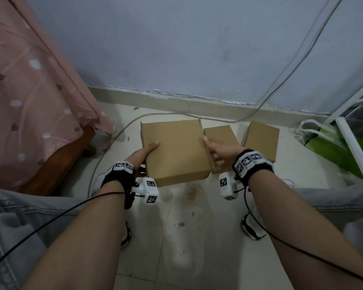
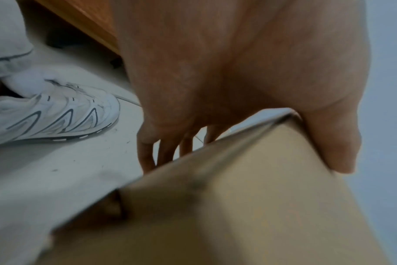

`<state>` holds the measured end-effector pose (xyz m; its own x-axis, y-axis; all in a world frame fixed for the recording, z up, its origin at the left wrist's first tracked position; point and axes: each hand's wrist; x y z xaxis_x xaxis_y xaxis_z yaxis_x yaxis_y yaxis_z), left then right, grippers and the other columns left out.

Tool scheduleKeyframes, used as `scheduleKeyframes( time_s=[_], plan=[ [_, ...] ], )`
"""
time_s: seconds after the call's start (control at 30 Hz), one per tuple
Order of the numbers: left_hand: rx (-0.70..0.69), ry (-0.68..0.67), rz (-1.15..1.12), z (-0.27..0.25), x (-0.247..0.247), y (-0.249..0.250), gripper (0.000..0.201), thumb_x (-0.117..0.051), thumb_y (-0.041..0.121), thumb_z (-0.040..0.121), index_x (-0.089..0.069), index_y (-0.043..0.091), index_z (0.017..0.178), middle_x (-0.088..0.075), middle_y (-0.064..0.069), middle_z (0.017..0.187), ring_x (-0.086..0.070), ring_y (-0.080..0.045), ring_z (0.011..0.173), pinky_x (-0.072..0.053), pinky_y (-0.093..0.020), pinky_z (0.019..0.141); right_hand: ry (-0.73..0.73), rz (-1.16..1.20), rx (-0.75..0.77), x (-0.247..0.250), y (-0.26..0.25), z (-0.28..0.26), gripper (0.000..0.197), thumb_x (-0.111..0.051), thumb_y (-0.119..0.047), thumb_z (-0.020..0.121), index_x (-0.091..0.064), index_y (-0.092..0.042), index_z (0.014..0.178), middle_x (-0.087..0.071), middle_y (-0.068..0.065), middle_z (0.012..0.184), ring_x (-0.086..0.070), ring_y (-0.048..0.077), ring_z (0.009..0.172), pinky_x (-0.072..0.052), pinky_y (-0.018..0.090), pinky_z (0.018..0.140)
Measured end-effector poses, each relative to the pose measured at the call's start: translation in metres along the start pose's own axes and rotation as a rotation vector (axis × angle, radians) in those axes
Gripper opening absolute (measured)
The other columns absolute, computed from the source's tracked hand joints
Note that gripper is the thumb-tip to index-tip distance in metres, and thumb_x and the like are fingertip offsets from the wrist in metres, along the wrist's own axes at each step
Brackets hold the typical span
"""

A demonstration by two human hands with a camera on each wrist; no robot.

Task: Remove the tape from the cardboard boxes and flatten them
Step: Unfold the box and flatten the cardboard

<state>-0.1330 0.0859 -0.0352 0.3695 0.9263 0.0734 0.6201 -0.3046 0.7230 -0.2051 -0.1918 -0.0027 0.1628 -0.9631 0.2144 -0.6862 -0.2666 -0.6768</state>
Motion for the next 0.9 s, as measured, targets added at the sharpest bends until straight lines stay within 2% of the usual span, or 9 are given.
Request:
scheduleKeyframes(
  time_s=[0.07,0.17,0.3,0.37,0.47,0.53,0.67,0.83,0.9],
  plan=[
    [0.055,-0.018,-0.059,0.001,0.001,-0.002,0.073,-0.065,0.074,0.072,-0.059,0.022,0.123,-0.067,-0.013,0.112,-0.066,-0.036,0.102,-0.057,-0.049,0.085,-0.074,0.013,-0.015,-0.008,0.012,0.006,0.086,-0.058,-0.07,0.081,-0.014,-0.047,0.151,-0.033,0.008,0.153,-0.05,0.037,0.125,-0.047,0.056,0.1],
    [0.043,0.001,-0.093,0.007,-0.002,-0.005,0.077,-0.062,0.068,0.079,-0.037,0.028,0.141,-0.057,-0.011,0.123,-0.063,-0.043,0.103,-0.057,-0.055,0.077,-0.112,0.173,0.021,-0.015,0.018,0.011,0.098,-0.077,-0.052,0.075,-0.015,-0.048,0.151,-0.034,0.006,0.149,-0.051,0.035,0.122,-0.055,0.058,0.086],
    [0.063,-0.022,-0.067,0.01,-0.006,-0.004,0.07,-0.058,0.062,0.084,-0.036,0.031,0.142,-0.048,-0.011,0.137,-0.06,-0.051,0.107,-0.047,-0.068,0.092,0.066,0.032,-0.046,-0.013,0.006,0.01,0.088,-0.063,-0.07,0.077,-0.031,-0.031,0.15,-0.048,0.012,0.136,-0.063,0.04,0.103,-0.058,0.056,0.076],
    [0.201,-0.107,-0.051,0.007,-0.005,-0.003,0.073,-0.058,0.072,0.073,-0.047,0.027,0.129,-0.057,-0.026,0.128,-0.062,-0.056,0.101,-0.046,-0.068,0.093,0.106,-0.158,-0.056,-0.013,0.002,0.01,0.095,-0.057,-0.074,0.078,-0.026,-0.025,0.152,-0.05,0.012,0.135,-0.068,0.039,0.094,-0.06,0.051,0.071],
    [0.3,-0.123,-0.058,0.013,0.002,-0.007,0.086,-0.053,0.085,0.062,-0.049,0.029,0.126,-0.057,-0.035,0.121,-0.062,-0.059,0.098,-0.044,-0.07,0.093,0.179,-0.435,0.064,-0.017,0.003,0.013,0.115,-0.07,-0.067,0.073,0.001,-0.028,0.156,-0.036,0.008,0.152,-0.054,0.035,0.122,-0.056,0.045,0.085],
    [0.287,-0.093,-0.023,0.026,0.007,-0.011,0.093,-0.053,0.091,0.055,-0.052,0.032,0.128,-0.054,-0.029,0.127,-0.062,-0.059,0.1,-0.043,-0.072,0.092,0.172,-0.432,0.17,-0.023,0.004,0.014,0.127,-0.084,-0.049,0.067,0.009,-0.036,0.153,-0.039,0.008,0.146,-0.054,0.036,0.12,-0.056,0.045,0.085],
    [0.196,-0.06,0.093,0.019,0.004,-0.004,0.093,-0.042,0.095,0.06,-0.051,0.032,0.129,-0.06,-0.027,0.122,-0.062,-0.05,0.105,-0.047,-0.061,0.096,0.172,-0.575,0.298,-0.031,0.005,0.019,0.109,-0.089,-0.031,0.064,-0.015,-0.037,0.144,-0.052,0.013,0.127,-0.057,0.029,0.104,-0.053,0.04,0.085],
    [0.065,-0.084,0.119,-0.001,-0.01,0.001,0.107,-0.059,0.095,0.048,-0.059,0.014,0.119,-0.064,-0.015,0.105,-0.067,-0.035,0.087,-0.059,-0.043,0.072,0.219,-0.621,0.338,-0.034,-0.002,0.016,0.058,-0.073,-0.043,0.082,-0.055,-0.016,0.129,-0.064,0.005,0.115,-0.061,0.02,0.096,-0.057,0.035,0.081],
    [0.011,0.003,0.156,-0.003,-0.012,0.002,0.103,-0.065,0.09,0.05,-0.06,0.008,0.111,-0.062,-0.015,0.103,-0.069,-0.035,0.088,-0.06,-0.043,0.075,0.226,-0.605,0.357,-0.034,-0.006,0.014,0.05,-0.063,-0.048,0.09,-0.059,-0.012,0.124,-0.068,0.007,0.109,-0.065,0.024,0.094,-0.058,0.036,0.078]
  ],
)
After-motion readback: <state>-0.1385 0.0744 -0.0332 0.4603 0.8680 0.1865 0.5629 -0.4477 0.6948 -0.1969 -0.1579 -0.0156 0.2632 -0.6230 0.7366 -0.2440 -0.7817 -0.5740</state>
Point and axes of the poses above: each hand's wrist, its own z-axis towards the middle knuckle, its own x-axis out of the back of the hand, y = z × x
